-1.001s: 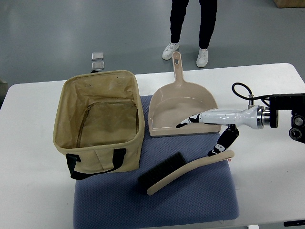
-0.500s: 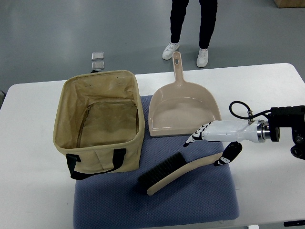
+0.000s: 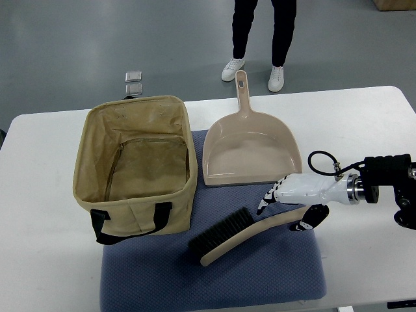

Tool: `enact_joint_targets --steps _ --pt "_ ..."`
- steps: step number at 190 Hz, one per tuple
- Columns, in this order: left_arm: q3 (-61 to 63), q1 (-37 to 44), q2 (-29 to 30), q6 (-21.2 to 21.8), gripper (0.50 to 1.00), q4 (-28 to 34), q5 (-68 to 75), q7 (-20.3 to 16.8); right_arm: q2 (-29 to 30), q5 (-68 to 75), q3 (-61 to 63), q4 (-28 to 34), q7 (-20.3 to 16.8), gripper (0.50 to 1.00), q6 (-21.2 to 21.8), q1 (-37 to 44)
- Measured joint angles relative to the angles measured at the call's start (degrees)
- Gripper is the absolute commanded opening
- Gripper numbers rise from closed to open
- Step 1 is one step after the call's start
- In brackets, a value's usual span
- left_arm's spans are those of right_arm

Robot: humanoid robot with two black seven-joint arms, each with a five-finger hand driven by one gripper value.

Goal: Put pink broom in yellow bag with right hand
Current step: 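Close the right hand around the brush handle near its end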

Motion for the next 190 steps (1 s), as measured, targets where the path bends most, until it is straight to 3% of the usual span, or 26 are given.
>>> enact_joint_targets --steps 116,141,158,190 --pt "0.0 0.0 0.0 -0.02 1.0 0.0 0.0 -0.01 0.25 -2.43 -0.5 -0.49 -1.64 0.682 -0.39 -0.25" --pt "0.0 0.0 0.0 -0.03 1.0 0.0 0.0 0.0 0.76 -2.86 -0.92 -0.99 -1.71 0.613 -0.47 -0.49" --pt "0.0 0.0 0.0 -0.03 1.0 0.0 0.0 0.01 0.91 -2.92 -0.96 -1.27 -1.72 0.501 -1.27 -0.55" --pt "-0.01 0.0 0.0 -0.03 1.0 0.0 0.0 0.01 0.64 -2.93 -0.95 -1.62 -2.03 0.5 -3.54 -0.16"
